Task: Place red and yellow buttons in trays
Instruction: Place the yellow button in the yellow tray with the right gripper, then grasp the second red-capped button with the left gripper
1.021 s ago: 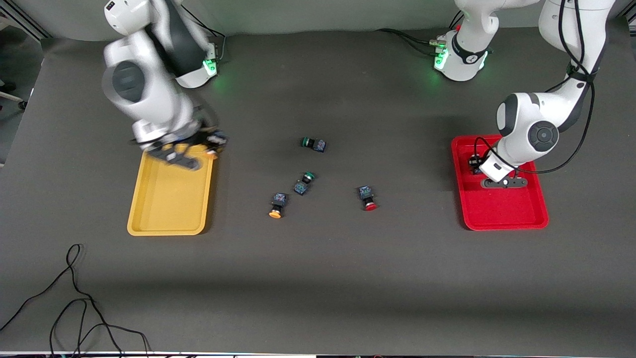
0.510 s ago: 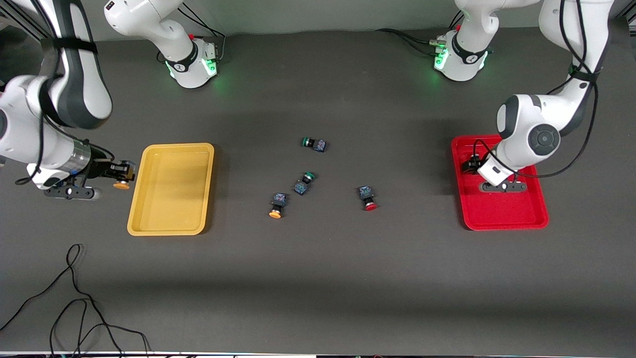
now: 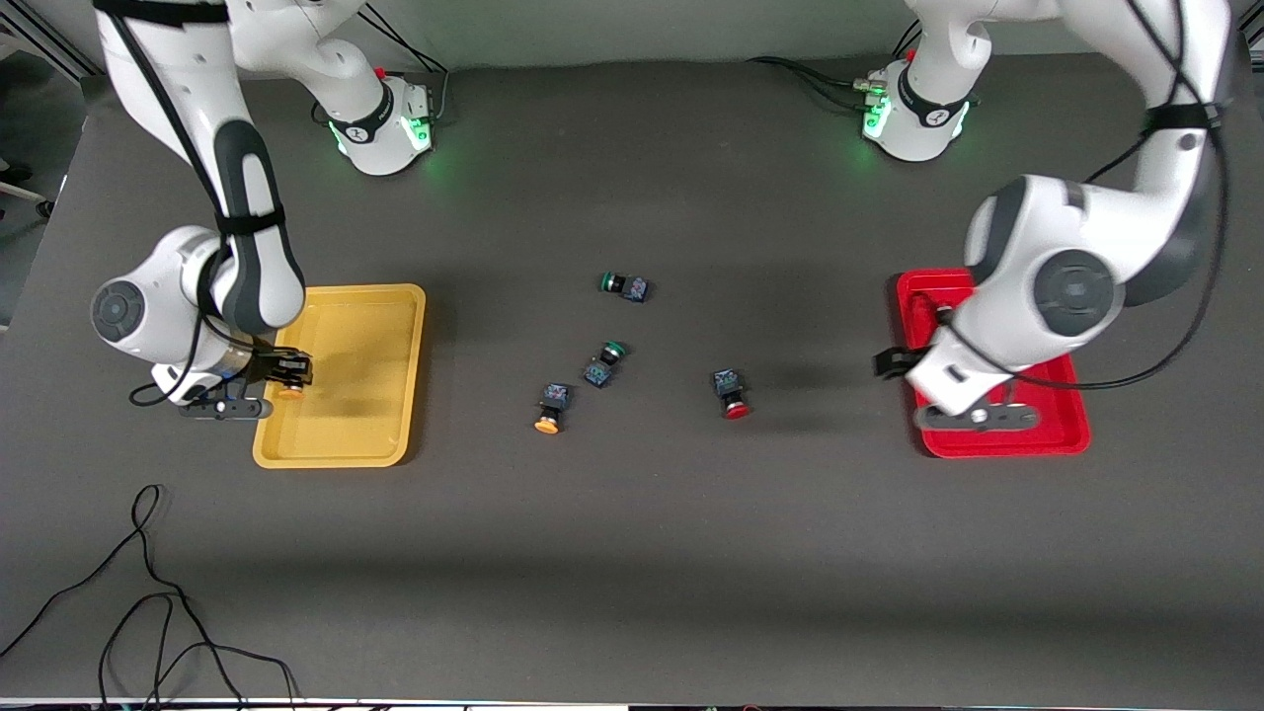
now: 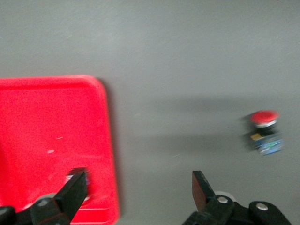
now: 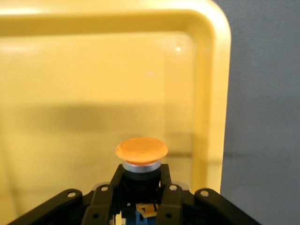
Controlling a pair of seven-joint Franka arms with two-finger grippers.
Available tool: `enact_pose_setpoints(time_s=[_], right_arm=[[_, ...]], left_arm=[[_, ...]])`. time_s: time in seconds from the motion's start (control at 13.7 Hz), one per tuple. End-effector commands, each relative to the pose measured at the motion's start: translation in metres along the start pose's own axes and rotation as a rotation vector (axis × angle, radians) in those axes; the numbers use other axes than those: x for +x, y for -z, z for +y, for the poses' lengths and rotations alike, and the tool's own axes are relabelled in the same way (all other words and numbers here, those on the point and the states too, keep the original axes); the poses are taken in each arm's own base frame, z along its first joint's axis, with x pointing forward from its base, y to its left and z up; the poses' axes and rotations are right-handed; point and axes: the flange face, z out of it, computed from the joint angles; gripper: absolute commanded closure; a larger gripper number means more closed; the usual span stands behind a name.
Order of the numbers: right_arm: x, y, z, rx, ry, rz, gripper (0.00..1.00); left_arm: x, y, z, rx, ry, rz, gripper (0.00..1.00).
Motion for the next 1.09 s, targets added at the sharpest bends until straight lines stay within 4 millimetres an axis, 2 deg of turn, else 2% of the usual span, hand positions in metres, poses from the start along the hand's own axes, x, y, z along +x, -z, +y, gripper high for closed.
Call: enact_pose_setpoints(time_s=[0.0,0.07,0.15,0.22,0.29,0.44,0.58,0.73,0.8,0.95,1.02], right_arm=[[0.012,0.005,0.001,0.011,0.021,0.027,0.52],[0.017,0.009,0.0,0.015,0.013,0.033,0.13],[0.018,0.013,-0.002,0.021,0.009,0.039,0.0],[0.021,0.021,-0.005,0.038,0.007,0.041,0.0],[0.025,0.032,-0.01,0.062,0.013,0.039,0.0],[0.037,0.06,-0.02,0.059,0.039,0.013,0.0],[0.047,0.114,-0.042,0.03,0.045,-0.035,0.0],[0.051,0.168,-0.074,0.005,0.031,-0.067,0.0],[0.052,0.183,-0.095,0.004,0.03,-0.076,0.0],[0.052,0.195,-0.142,-0.007,-0.014,-0.064,0.0],[0.048,0.197,-0.176,-0.013,-0.041,-0.057,0.0]], left_arm=[[0.032,-0.024,0.075,-0.002,0.078,-0.017,0.0],[0.034,-0.038,0.105,-0.01,0.123,-0.023,0.0],[0.031,-0.059,0.137,-0.019,0.178,-0.037,0.0],[0.027,-0.083,0.162,-0.011,0.215,-0.057,0.0],[0.024,-0.102,0.177,-0.005,0.221,-0.066,0.0],[0.031,-0.12,0.18,-0.041,0.233,-0.029,0.0],[0.031,-0.153,0.183,-0.047,0.275,-0.041,0.0],[0.027,-0.167,0.187,-0.05,0.3,-0.035,0.0],[0.022,-0.174,0.189,-0.043,0.294,-0.042,0.0],[0.013,-0.188,0.192,-0.035,0.287,-0.049,0.0],[0.008,-0.197,0.191,-0.036,0.287,-0.047,0.03]])
